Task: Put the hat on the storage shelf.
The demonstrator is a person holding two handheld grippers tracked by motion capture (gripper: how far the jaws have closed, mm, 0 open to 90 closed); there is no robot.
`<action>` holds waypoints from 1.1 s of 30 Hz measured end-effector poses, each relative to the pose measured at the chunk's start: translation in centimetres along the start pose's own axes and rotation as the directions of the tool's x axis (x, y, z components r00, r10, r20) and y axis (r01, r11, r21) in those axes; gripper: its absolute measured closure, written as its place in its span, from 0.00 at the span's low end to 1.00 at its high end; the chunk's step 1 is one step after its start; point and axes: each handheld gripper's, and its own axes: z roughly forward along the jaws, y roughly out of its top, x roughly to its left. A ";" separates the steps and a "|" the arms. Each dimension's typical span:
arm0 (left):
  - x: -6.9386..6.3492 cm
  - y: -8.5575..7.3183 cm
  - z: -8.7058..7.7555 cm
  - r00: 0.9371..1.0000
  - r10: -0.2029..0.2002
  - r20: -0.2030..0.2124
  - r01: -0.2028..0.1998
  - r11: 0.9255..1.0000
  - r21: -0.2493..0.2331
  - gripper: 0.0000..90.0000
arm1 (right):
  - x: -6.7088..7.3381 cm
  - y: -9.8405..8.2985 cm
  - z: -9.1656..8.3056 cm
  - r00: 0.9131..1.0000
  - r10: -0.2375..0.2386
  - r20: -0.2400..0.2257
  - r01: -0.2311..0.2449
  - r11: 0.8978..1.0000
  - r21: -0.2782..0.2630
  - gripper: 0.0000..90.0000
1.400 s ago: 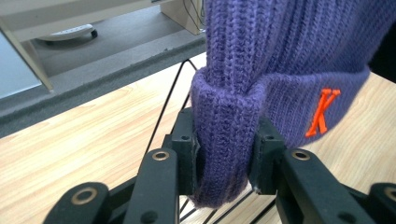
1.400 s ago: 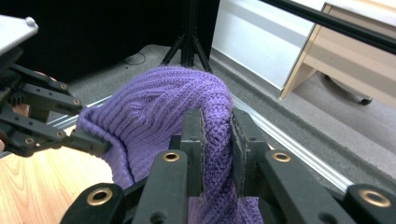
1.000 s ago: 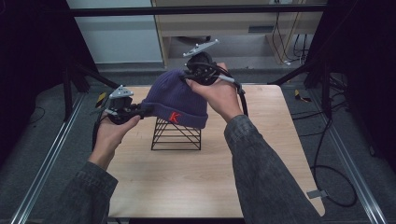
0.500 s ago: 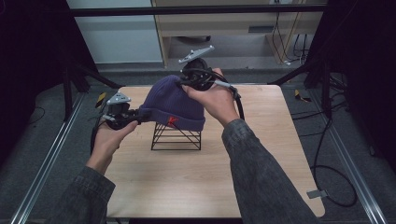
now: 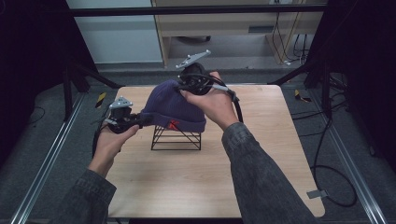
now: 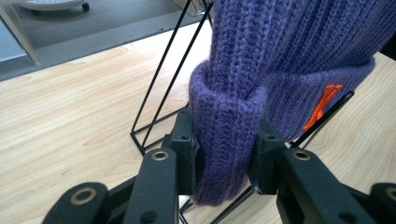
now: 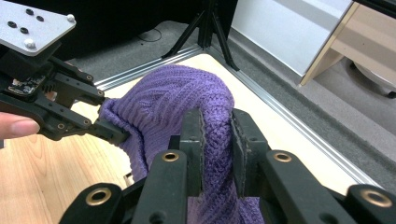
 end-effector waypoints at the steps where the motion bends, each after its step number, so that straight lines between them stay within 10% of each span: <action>1: 0.0 -0.1 0.1 1.000 0.000 0.000 0.000 1.000 0.000 0.75 | 0.0 -0.1 0.1 1.000 0.003 -0.001 -0.003 1.000 0.000 0.85; 33: 0.0 -2.1 0.8 1.000 -0.016 0.020 0.016 1.000 -0.008 0.75 | 0.6 -1.7 0.7 1.000 0.012 -0.027 -0.012 1.000 0.019 0.85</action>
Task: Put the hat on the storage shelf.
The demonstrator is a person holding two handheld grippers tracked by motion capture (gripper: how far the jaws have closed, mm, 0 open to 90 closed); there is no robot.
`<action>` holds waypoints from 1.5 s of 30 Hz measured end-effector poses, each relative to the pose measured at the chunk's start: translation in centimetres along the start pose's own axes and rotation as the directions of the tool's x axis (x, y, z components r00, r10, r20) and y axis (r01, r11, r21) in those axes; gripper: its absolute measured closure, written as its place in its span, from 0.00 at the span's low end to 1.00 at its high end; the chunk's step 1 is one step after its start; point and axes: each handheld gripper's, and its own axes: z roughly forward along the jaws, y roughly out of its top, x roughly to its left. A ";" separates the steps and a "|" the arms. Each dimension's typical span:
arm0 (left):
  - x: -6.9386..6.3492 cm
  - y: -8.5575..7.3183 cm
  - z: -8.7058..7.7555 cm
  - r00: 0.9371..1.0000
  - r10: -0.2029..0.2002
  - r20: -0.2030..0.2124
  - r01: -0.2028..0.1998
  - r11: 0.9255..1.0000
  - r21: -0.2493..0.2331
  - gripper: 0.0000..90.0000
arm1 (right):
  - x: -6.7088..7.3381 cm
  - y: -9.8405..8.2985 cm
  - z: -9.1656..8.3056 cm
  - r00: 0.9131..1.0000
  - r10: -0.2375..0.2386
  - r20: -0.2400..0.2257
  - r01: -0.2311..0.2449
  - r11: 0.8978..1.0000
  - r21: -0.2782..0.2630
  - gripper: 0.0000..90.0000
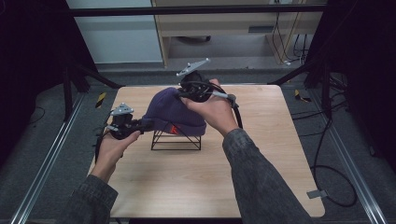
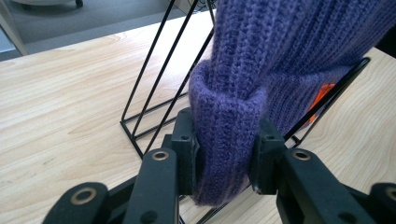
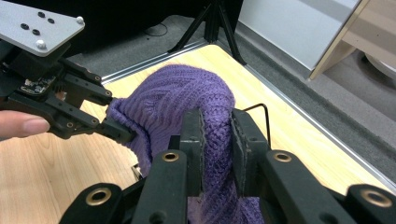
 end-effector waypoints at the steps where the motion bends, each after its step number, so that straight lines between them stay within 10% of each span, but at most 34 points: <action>1: 0.0 -0.1 0.0 1.000 -0.003 0.000 0.003 1.000 0.000 0.75 | 0.0 0.0 0.0 1.000 0.000 0.000 0.000 1.000 0.000 0.85; 45: 1.7 -4.2 2.0 0.999 -0.020 -0.025 0.022 0.996 0.092 0.74 | 1.7 -2.0 4.3 0.999 -0.001 -0.040 0.005 0.994 0.112 0.84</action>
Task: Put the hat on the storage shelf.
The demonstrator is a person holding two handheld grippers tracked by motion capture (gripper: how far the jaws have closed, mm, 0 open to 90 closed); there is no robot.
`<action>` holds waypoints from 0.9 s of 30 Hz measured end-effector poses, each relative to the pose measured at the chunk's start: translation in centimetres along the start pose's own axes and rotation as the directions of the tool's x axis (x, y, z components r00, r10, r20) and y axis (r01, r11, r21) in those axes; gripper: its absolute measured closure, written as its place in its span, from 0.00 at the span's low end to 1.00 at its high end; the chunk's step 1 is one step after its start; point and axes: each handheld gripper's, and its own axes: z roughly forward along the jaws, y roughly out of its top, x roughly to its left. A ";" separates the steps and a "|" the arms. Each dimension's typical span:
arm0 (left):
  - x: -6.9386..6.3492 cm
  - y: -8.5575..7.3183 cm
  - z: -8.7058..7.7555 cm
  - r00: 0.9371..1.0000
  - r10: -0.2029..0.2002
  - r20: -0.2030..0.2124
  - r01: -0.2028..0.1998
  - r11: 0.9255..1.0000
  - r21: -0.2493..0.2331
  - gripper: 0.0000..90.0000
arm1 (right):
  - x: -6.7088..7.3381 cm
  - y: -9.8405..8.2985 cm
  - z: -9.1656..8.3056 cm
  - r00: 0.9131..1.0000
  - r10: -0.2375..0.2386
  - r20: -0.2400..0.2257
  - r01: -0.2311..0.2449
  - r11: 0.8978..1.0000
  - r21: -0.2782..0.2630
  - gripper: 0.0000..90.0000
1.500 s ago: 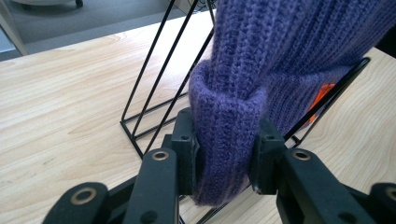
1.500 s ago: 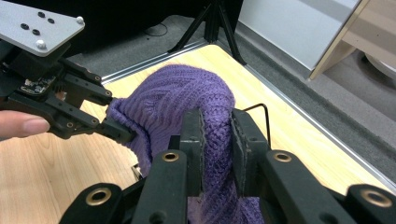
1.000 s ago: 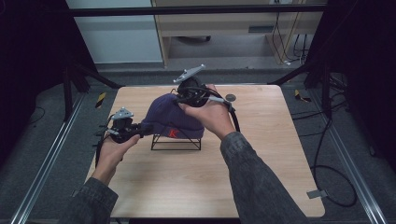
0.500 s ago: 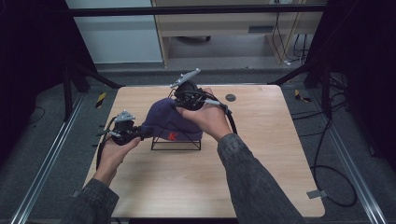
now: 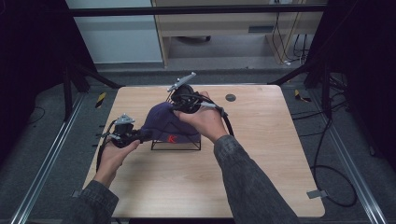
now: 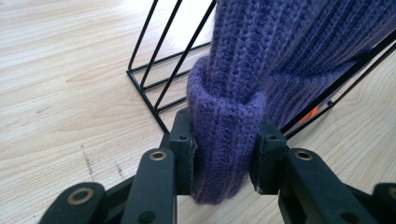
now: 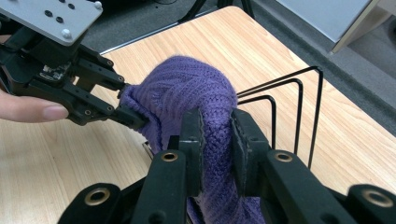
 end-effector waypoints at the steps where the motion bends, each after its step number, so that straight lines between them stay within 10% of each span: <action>1: 0.0 0.0 0.1 1.000 0.000 -0.002 0.000 1.000 0.002 0.74 | 0.0 0.0 0.1 1.000 0.000 0.000 0.000 1.000 0.004 0.84; 22: 0.9 -1.8 0.4 0.999 -0.043 -0.007 0.043 0.999 0.003 0.67 | 1.0 0.4 1.7 1.000 0.006 -0.007 -0.005 0.999 0.043 0.82; 27: 0.9 -2.3 -0.3 0.998 -0.028 -0.061 0.029 1.000 0.011 0.54 | 1.1 0.5 2.0 1.000 0.025 -0.010 -0.024 0.999 0.040 0.73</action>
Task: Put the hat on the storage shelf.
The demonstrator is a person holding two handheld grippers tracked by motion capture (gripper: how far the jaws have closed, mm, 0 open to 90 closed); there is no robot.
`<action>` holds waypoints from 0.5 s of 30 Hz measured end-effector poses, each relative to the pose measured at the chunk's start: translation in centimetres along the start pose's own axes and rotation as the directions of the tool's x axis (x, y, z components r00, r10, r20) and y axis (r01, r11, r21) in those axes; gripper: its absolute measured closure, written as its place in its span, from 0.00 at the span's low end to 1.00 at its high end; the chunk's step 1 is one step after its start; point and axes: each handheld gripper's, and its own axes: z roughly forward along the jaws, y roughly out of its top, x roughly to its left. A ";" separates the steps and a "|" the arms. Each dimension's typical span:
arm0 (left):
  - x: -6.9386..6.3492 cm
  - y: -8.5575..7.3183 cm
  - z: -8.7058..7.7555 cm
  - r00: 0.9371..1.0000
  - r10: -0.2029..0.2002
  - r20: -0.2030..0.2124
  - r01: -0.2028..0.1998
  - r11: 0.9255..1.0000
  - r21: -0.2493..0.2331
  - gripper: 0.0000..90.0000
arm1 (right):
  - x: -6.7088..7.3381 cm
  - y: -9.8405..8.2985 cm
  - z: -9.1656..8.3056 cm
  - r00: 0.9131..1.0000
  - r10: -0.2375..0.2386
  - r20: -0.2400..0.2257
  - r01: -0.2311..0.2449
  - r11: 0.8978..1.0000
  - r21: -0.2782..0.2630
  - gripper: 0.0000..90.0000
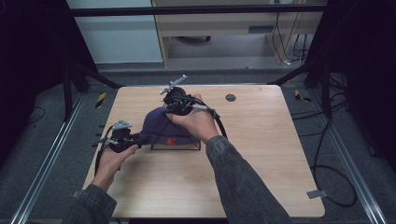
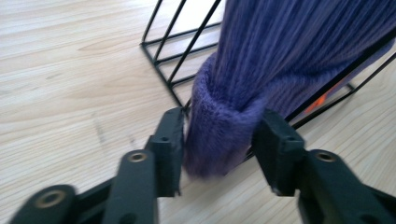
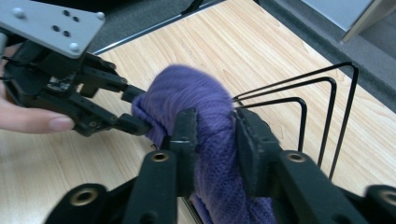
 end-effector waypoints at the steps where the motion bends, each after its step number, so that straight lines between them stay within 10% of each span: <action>1: 0.0 0.0 -0.4 1.000 -0.003 -0.013 0.003 1.000 -0.010 0.52 | 0.1 0.1 -0.1 1.000 0.007 0.009 -0.006 1.000 -0.014 0.68; 9: 0.9 -2.3 -3.4 0.987 -0.107 -0.116 0.098 0.992 -0.085 0.33 | 1.2 0.3 -1.3 1.000 0.017 0.018 -0.016 0.999 -0.040 0.44; 15: 1.5 -3.4 -3.5 0.976 -0.089 -0.197 0.086 0.996 -0.022 0.19 | 1.1 0.0 -3.3 0.998 0.045 0.047 -0.042 0.996 -0.075 0.26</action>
